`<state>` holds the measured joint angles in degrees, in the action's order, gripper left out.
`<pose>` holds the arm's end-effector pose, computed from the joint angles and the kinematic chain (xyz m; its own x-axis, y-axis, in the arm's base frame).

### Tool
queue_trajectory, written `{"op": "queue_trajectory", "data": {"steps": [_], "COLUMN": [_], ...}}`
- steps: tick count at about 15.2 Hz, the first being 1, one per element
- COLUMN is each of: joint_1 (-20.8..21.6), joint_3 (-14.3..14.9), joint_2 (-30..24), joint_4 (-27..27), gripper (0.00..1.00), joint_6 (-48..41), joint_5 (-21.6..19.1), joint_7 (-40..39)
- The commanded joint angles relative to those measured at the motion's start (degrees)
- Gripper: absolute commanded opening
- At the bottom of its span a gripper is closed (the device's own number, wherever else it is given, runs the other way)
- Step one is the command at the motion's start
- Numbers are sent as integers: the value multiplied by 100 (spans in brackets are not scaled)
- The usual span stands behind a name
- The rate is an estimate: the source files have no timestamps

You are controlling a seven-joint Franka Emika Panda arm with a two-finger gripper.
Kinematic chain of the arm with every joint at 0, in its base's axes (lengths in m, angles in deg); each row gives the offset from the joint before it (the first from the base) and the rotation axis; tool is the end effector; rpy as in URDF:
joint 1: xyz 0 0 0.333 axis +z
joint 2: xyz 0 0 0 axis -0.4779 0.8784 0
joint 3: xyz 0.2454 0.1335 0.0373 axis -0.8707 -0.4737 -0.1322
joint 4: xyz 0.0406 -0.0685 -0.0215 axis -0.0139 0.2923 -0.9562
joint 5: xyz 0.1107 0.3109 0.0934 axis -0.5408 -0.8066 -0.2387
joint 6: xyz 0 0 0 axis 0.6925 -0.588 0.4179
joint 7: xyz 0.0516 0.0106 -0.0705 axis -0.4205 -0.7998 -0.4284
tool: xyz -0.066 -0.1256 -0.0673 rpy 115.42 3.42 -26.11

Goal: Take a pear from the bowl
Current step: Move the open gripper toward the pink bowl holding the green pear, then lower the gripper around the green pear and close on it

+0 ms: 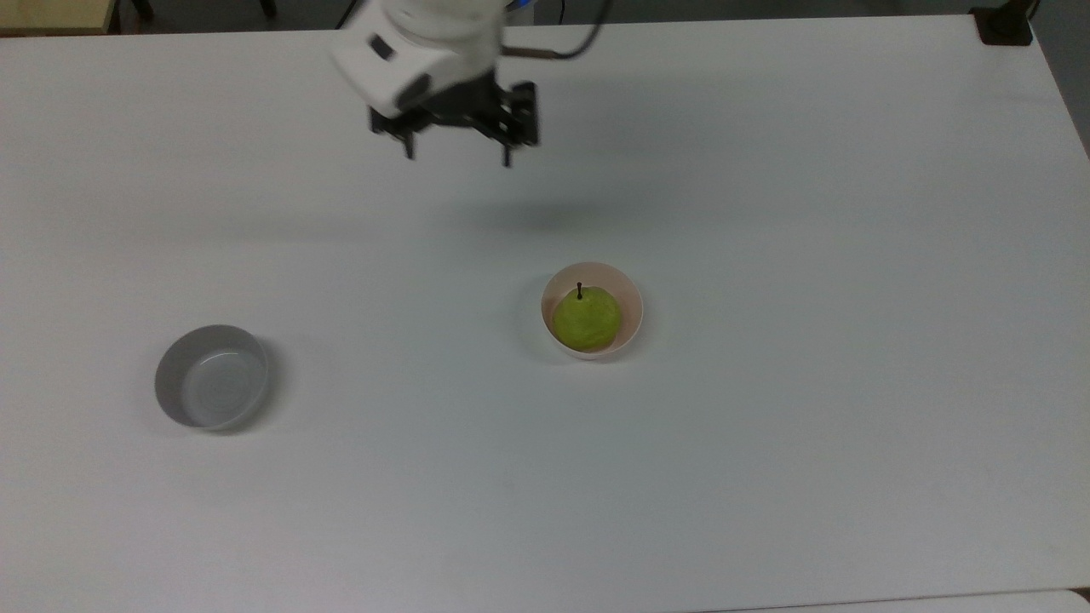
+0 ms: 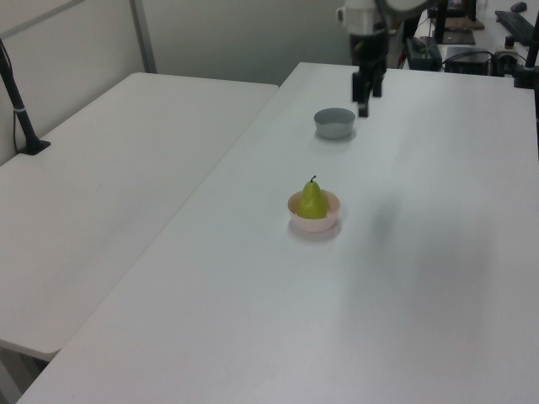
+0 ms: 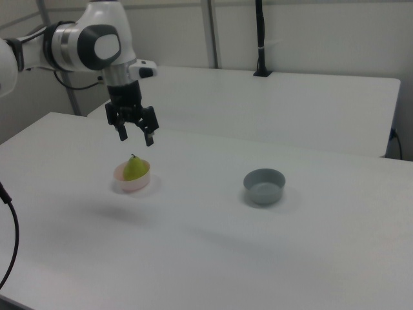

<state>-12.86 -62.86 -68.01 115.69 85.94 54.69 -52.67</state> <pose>0.5689 0.0463 0.4361 0.9982 -0.0337 -0.0486 -0.0308 -0.9977 0.0603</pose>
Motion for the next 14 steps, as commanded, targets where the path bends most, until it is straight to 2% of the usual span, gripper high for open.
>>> {"op": "queue_trajectory", "data": {"steps": [1,9,14], "joint_1": [601,1033,1121], "joint_3": [219,228,211], "joint_2": [536,1512,1794], "joint_4": [-166,-166,-166], "gripper": [100,100,100], "joint_6": [774,1943,2182], "joint_5": [-145,-198,-189], "joint_7": [753,1351,1528]}}
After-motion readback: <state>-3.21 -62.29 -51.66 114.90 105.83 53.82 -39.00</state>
